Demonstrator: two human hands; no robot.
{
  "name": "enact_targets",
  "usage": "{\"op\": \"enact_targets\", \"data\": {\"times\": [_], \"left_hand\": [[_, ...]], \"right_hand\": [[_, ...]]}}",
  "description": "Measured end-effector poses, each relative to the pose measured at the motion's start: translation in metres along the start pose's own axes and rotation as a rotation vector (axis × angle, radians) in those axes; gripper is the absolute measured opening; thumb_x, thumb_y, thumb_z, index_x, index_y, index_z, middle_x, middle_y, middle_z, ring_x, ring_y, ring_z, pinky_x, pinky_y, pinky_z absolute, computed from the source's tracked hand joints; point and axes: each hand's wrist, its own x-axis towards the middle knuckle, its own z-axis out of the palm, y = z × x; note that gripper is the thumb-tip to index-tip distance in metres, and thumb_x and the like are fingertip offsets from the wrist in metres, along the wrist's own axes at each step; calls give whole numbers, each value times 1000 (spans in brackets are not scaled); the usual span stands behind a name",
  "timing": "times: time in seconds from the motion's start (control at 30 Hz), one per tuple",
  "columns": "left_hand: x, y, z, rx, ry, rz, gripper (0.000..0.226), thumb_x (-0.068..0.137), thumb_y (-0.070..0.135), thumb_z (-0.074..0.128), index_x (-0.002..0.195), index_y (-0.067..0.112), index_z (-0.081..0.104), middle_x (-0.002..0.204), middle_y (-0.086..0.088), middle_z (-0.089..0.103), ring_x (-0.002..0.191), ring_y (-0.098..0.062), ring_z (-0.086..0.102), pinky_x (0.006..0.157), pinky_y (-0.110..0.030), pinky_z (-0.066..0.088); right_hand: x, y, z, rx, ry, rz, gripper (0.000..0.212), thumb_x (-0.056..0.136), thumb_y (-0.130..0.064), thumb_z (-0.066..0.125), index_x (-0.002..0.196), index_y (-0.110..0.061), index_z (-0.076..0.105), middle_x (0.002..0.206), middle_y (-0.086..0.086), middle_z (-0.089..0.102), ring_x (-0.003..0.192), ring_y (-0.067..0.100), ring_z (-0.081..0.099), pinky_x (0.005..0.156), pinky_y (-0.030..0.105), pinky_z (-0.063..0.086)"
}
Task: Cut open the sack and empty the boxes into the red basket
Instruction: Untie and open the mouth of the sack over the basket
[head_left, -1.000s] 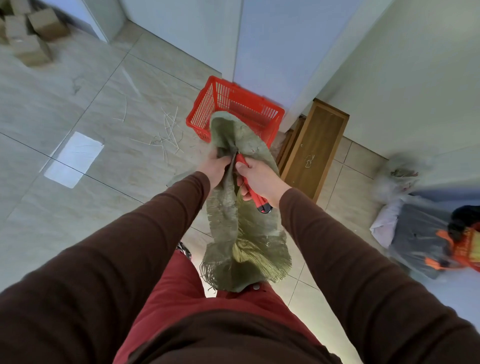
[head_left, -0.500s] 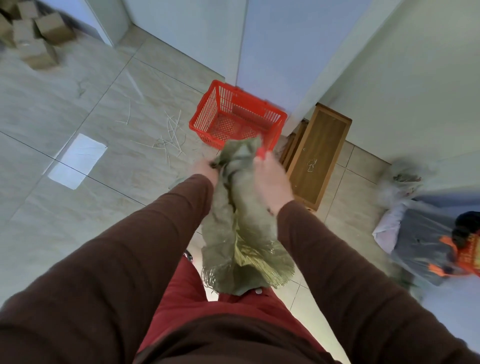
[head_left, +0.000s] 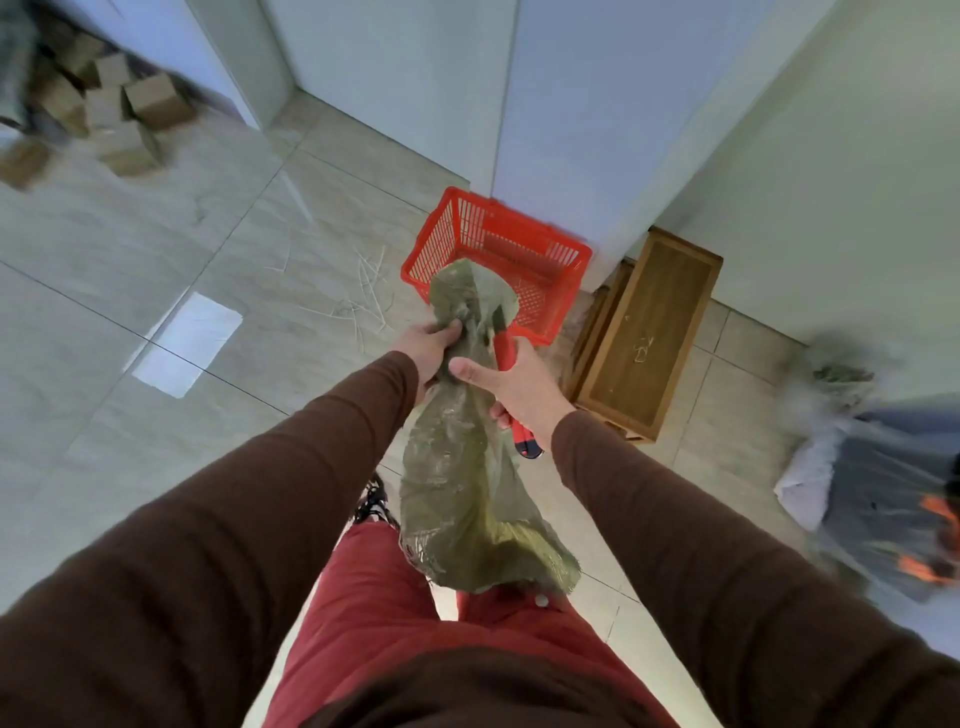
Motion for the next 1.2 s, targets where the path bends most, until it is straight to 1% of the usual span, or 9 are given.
{"op": "enact_targets", "data": {"times": [0.13,0.27,0.37,0.5,0.7,0.9,1.0,1.07,1.2], "left_hand": [[-5,3,-15,-67,-59,14,36,103,20,55,131,-1,59,122,-20,67,87,-24,68,84,-39,59],[-7,-13,-38,-214,-119,0,50,98,3,47,146,16,44,130,-12,62,94,-25,66,81,-37,58],[-3,-44,-50,360,171,27,60,95,-15,38,149,10,42,146,-23,47,97,-30,63,85,-41,56],[-6,-60,-14,1126,-21,197,71,87,14,69,151,11,40,157,-17,34,139,-34,43,117,-38,36],[12,-17,11,604,182,126,33,91,19,68,119,3,68,117,-19,72,108,-32,69,84,-32,51],[14,34,-16,159,186,107,22,95,31,67,108,14,65,111,-21,71,86,-33,70,73,-49,61],[9,59,-5,-14,167,154,13,96,28,65,97,15,66,103,-18,71,79,-30,70,58,-41,61],[0,72,9,-85,117,163,14,96,29,65,97,16,67,95,-12,72,77,-26,71,51,-33,59],[-19,93,23,-124,-2,202,37,97,27,64,126,5,65,102,-12,74,96,-30,72,74,-35,61]], "right_hand": [[10,7,-5,-32,122,2,15,91,-18,78,103,-18,69,68,5,66,42,13,53,45,27,44],[21,-7,-35,275,248,62,16,100,-3,62,115,-8,64,77,12,67,38,11,57,35,22,37],[26,-20,-46,249,231,40,17,103,-5,60,117,-11,67,100,16,75,50,18,62,38,25,37],[18,-33,-32,134,81,14,14,101,-12,67,113,-5,69,93,15,69,60,22,59,54,32,44],[5,-46,-31,92,-39,-131,10,98,-14,72,107,-10,71,63,4,49,40,5,41,40,20,29],[-21,5,-77,37,42,-142,109,63,-70,81,156,-26,45,137,13,68,54,0,50,54,19,42],[-31,19,-65,65,-87,-145,136,55,-81,82,166,-34,20,162,6,45,115,16,63,102,40,51],[-29,3,-47,64,-114,-207,127,62,-66,89,165,-39,20,165,-4,41,142,13,49,120,43,38],[-10,-57,-30,110,130,-409,39,86,-19,83,119,-33,68,105,-14,77,93,-6,72,93,35,60]]}}
